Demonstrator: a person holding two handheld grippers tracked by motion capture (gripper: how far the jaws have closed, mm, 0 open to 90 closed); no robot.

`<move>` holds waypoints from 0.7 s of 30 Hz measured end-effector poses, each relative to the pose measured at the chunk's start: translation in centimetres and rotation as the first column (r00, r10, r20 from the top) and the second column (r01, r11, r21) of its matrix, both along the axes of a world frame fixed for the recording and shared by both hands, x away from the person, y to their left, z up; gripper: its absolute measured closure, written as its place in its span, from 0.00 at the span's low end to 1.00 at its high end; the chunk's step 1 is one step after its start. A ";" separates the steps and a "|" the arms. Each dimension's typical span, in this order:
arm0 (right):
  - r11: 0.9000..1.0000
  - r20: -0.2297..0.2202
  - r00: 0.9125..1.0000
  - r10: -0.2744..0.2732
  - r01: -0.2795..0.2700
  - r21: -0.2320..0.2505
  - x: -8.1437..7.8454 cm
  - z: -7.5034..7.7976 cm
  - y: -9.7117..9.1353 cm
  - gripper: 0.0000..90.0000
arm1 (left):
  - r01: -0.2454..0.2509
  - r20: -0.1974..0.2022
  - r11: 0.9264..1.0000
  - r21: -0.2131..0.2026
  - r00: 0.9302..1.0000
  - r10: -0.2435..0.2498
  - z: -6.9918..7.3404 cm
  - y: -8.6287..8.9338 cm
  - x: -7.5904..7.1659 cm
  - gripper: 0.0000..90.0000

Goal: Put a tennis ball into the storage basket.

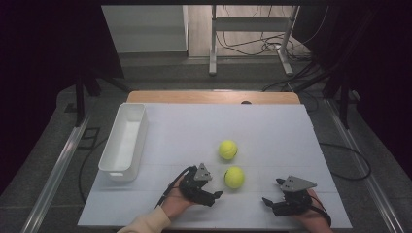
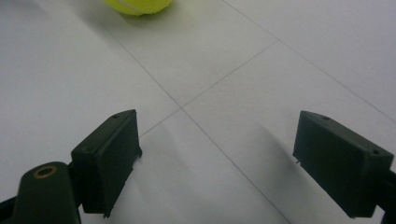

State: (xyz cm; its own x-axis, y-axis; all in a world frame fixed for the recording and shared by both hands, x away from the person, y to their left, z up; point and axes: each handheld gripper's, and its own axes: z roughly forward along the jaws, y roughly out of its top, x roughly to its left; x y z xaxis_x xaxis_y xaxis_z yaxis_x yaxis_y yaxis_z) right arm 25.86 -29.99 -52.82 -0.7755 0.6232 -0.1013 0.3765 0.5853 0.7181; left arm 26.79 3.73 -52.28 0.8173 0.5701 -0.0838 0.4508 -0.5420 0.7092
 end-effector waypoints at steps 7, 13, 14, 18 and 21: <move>1.000 -0.001 1.000 -0.001 0.001 0.000 0.0 0.0 0.0 0.17 | 0.001 0.006 1.000 -0.011 1.000 -0.001 0.3 -0.2 0.2 0.22; 1.000 0.001 1.000 -0.004 0.004 0.002 0.0 0.0 0.0 0.17 | 0.007 0.019 1.000 -0.022 1.000 -0.007 0.7 -0.5 0.3 0.21; 1.000 0.001 1.000 -0.005 0.005 0.002 0.0 0.0 0.0 0.17 | 0.006 0.022 1.000 -0.024 1.000 -0.005 0.8 -0.7 0.4 0.21; 1.000 0.003 1.000 -0.006 0.006 0.002 0.0 0.0 0.0 0.17 | 0.011 0.022 1.000 -0.029 1.000 -0.010 1.0 -1.1 0.7 0.21; 1.000 0.008 1.000 -0.009 0.009 0.000 0.0 0.0 0.0 0.17 | 0.017 0.023 0.999 -0.032 1.000 -0.017 1.1 -1.7 0.9 0.21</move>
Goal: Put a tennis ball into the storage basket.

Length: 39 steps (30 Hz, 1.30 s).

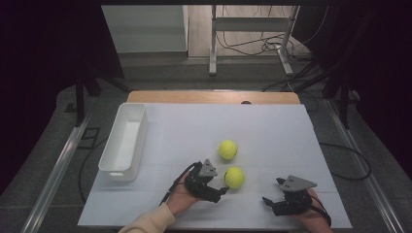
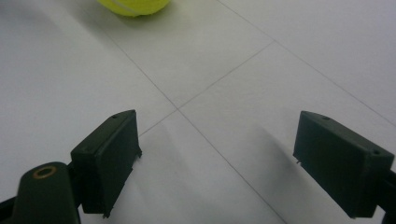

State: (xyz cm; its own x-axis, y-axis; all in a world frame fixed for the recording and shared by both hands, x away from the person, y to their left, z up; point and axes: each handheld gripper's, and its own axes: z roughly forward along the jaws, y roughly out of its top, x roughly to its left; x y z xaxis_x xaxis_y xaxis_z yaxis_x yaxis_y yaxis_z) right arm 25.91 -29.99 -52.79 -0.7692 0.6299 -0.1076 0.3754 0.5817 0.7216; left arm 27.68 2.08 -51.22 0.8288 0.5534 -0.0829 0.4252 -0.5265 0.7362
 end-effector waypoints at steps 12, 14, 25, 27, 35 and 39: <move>1.000 0.012 1.000 -0.004 0.004 0.006 0.0 0.2 -0.1 0.17 | 0.020 -0.002 1.000 0.002 1.000 -0.020 0.2 -2.0 0.7 0.17; 1.000 0.015 1.000 -0.002 0.002 0.007 0.0 0.2 -0.1 0.17 | 0.027 -0.005 1.000 0.002 1.000 -0.027 0.2 -2.4 0.8 0.16; 1.000 0.024 1.000 0.001 -0.001 0.019 -0.2 0.5 -0.1 0.18 | 0.037 -0.023 0.999 0.023 0.999 -0.036 -0.2 -4.4 1.8 0.11; 1.000 0.025 1.000 -0.003 0.003 0.022 -0.2 0.5 -0.1 0.18 | 0.037 -0.028 0.999 0.026 0.999 -0.037 -0.3 -4.5 1.9 0.10; 1.000 0.026 1.000 -0.004 0.003 0.029 -0.2 0.6 -0.1 0.18 | 0.034 -0.018 0.999 0.025 0.999 -0.033 -0.6 -5.5 2.6 0.21; 1.000 0.029 1.000 -0.005 0.004 0.031 -0.2 0.6 -0.2 0.18 | 0.036 -0.022 0.999 0.015 0.999 -0.035 -0.5 -5.4 2.7 0.29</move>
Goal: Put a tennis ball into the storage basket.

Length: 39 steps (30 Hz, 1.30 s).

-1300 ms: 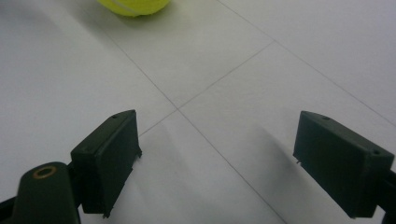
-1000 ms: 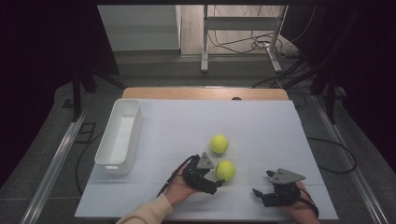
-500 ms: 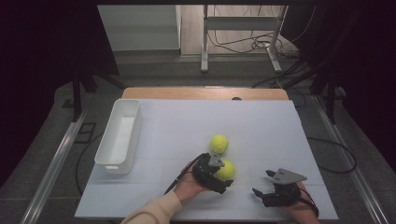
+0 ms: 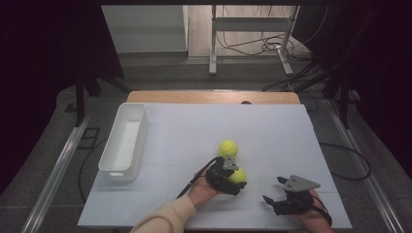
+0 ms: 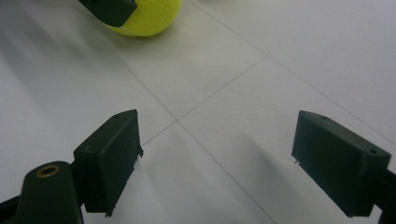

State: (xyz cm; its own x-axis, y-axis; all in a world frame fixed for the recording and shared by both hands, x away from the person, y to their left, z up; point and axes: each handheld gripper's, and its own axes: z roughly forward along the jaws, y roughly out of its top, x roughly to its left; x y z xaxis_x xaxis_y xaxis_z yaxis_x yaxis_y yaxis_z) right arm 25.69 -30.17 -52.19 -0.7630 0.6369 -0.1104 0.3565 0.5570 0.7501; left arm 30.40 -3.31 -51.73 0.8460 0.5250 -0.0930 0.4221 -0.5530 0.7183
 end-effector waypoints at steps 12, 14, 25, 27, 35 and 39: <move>1.000 0.007 1.000 -0.004 0.004 0.006 -0.1 0.2 -0.1 0.18 | -0.001 0.005 1.000 -0.026 1.000 0.001 0.7 0.7 -0.2 0.29; 1.000 0.009 1.000 -0.004 0.004 0.007 -0.1 0.2 -0.1 0.18 | -0.003 0.003 1.000 -0.027 1.000 0.003 0.8 0.9 -0.2 0.29; 1.000 0.010 1.000 -0.003 0.003 0.001 -0.1 0.1 -0.1 0.18 | -0.012 -0.002 0.999 -0.034 1.000 0.011 1.1 1.5 -0.2 0.29; 1.000 0.009 1.000 -0.005 0.005 -0.001 -0.1 0.1 -0.1 0.18 | -0.009 0.000 0.999 -0.033 1.000 0.009 1.1 1.5 -0.2 0.29; 1.000 0.007 1.000 -0.006 0.006 0.000 -0.1 0.1 -0.1 0.18 | -0.008 0.001 0.999 -0.032 1.000 0.008 1.1 1.5 -0.2 0.29; 1.000 0.008 1.000 -0.006 0.006 0.000 -0.1 0.1 -0.1 0.18 | -0.009 0.000 0.999 -0.032 1.000 0.009 1.1 1.5 -0.3 0.29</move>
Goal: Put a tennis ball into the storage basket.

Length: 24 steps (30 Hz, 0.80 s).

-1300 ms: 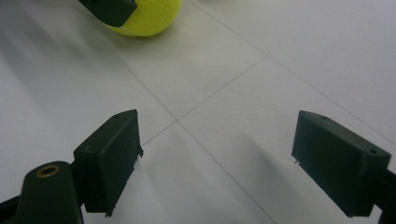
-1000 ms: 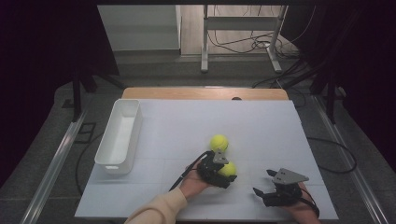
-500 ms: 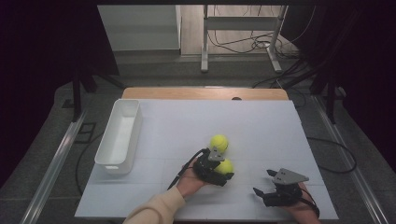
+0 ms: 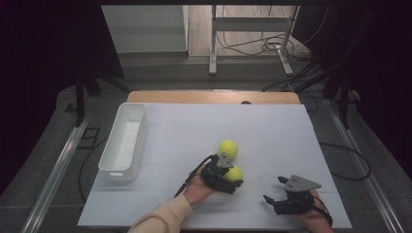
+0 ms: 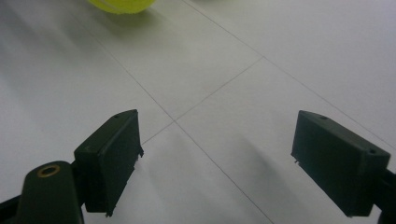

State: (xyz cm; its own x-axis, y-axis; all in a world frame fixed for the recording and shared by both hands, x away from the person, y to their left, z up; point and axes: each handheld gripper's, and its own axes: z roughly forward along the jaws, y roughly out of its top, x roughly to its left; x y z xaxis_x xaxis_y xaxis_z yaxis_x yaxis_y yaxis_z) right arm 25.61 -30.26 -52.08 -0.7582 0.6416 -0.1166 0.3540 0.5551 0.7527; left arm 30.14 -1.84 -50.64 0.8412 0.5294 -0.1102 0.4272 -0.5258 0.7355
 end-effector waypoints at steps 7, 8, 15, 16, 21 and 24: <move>1.000 0.003 1.000 -0.001 0.001 -0.004 0.0 0.0 0.0 0.18 | -0.010 0.008 1.000 -0.012 1.000 0.010 0.4 0.7 -0.2 0.29; 1.000 0.003 1.000 -0.001 0.001 -0.004 0.0 0.0 0.0 0.18 | -0.010 0.010 1.000 -0.014 1.000 0.010 0.6 0.9 -0.2 0.29; 1.000 0.004 1.000 0.000 0.000 -0.002 0.0 0.0 -0.1 0.18 | -0.023 0.018 0.999 -0.031 1.000 0.023 1.1 2.1 -0.5 0.29; 1.000 0.004 1.000 0.000 0.000 -0.002 0.0 0.0 -0.1 0.18 | -0.027 0.019 0.999 -0.033 0.999 0.027 1.2 2.4 -0.5 0.29; 1.000 0.006 1.000 0.001 -0.001 -0.002 0.0 0.1 -0.1 0.18 | -0.049 0.029 0.998 -0.049 0.998 0.051 1.7 3.7 -0.6 0.29; 1.000 0.005 1.000 0.000 0.000 -0.002 0.0 0.1 -0.1 0.18 | -0.062 0.032 0.996 -0.063 0.997 0.064 2.0 4.3 -0.6 0.29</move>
State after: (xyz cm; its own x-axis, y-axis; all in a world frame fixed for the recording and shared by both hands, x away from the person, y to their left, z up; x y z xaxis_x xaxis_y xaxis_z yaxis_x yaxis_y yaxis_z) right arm 25.58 -30.32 -52.02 -0.7576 0.6414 -0.1216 0.3505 0.5568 0.7530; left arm 29.54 2.47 -48.65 0.8104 0.5741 -0.1166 0.4324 -0.4520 0.7802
